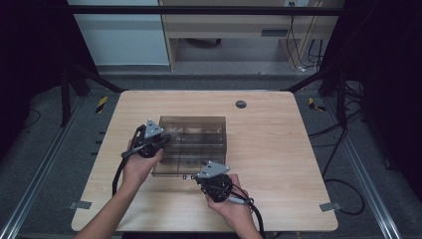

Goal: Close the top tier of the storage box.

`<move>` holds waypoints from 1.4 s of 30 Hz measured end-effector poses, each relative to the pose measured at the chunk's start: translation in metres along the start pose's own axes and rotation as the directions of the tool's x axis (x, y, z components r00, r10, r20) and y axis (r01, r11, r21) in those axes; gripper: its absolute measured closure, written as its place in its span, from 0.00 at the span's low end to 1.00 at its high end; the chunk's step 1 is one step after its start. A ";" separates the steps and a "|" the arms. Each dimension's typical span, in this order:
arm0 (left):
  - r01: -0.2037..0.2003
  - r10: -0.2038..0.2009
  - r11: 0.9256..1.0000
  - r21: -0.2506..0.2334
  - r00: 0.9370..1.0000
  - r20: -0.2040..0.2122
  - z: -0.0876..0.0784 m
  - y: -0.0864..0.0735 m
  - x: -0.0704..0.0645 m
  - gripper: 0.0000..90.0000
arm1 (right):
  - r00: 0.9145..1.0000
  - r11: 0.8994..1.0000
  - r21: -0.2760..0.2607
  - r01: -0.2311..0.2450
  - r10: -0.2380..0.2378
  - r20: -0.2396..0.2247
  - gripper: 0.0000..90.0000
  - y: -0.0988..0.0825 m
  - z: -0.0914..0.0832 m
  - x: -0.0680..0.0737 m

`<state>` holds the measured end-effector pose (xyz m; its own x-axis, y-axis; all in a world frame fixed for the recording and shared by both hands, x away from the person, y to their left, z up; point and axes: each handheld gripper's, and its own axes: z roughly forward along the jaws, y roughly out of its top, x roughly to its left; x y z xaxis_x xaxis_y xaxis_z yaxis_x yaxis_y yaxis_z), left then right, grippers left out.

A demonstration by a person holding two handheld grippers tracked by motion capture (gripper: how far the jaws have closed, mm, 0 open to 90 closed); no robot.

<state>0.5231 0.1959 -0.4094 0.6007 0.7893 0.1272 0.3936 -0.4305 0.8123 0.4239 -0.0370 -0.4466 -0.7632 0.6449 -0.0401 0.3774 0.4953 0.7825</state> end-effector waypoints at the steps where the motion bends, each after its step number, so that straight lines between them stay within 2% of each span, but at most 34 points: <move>1: 0.000 0.000 1.000 0.000 1.000 0.000 0.000 0.000 0.000 0.99 | 1.000 1.000 0.000 0.000 0.000 0.000 1.00 0.000 0.000 0.000; 18: -0.006 0.006 1.000 0.003 1.000 0.000 0.000 0.000 -0.001 0.99 | 1.000 1.000 -0.016 -0.004 0.004 -0.001 1.00 0.003 0.000 -0.004; 19: -0.017 0.017 1.000 -0.007 1.000 0.003 0.000 0.001 0.000 0.99 | 1.000 1.000 -0.017 -0.006 0.006 -0.002 1.00 0.003 0.000 -0.004; 20: -0.007 0.007 1.000 0.003 1.000 0.001 0.000 0.000 -0.001 0.99 | 1.000 1.000 -0.017 -0.007 0.007 -0.004 1.00 0.003 0.000 -0.005; 21: -0.160 0.160 0.987 0.013 0.987 0.002 -0.001 0.004 0.009 0.99 | 1.000 1.000 -0.018 -0.007 0.007 -0.004 1.00 0.003 0.000 -0.005; 22: -0.004 0.004 1.000 0.004 1.000 0.001 0.000 0.000 -0.001 0.99 | 1.000 1.000 -0.017 -0.009 0.009 -0.004 1.00 0.003 0.000 -0.005; 32: -0.005 0.005 1.000 0.004 1.000 0.004 -0.001 0.000 -0.001 0.99 | 1.000 1.000 -0.013 -0.008 0.008 0.003 1.00 0.007 0.002 -0.008; 33: -0.271 0.271 0.962 0.010 0.962 -0.043 -0.003 0.008 0.016 0.99 | 1.000 1.000 -0.014 -0.009 0.009 0.006 1.00 0.007 0.002 -0.009; 34: -0.251 0.251 0.968 0.009 0.967 -0.048 -0.003 0.007 0.014 0.99 | 1.000 1.000 -0.015 -0.008 0.009 0.005 1.00 0.008 0.002 -0.009; 36: -0.244 0.244 0.970 0.012 0.969 -0.048 -0.004 0.007 0.014 0.99 | 1.000 1.000 -0.017 -0.012 0.012 0.008 1.00 0.008 0.002 -0.010; 38: -0.251 0.251 0.968 0.010 0.967 -0.047 -0.003 0.007 0.014 0.99 | 1.000 1.000 -0.011 -0.012 0.012 0.010 1.00 0.009 0.001 -0.011; 39: -0.243 0.244 0.970 0.014 0.969 -0.050 -0.004 0.007 0.013 0.99 | 1.000 1.000 -0.011 -0.013 0.013 0.010 1.00 0.010 0.002 -0.012; 42: -0.250 0.250 0.968 0.010 0.967 -0.048 -0.003 0.007 0.014 0.99 | 1.000 1.000 -0.008 -0.014 0.014 0.013 1.00 0.011 0.002 -0.014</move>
<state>0.5326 0.2053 -0.4000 0.6459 0.6767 0.3534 0.2380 -0.6183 0.7490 0.4396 -0.0392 -0.4391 -0.7509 0.6593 -0.0373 0.3839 0.4818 0.7877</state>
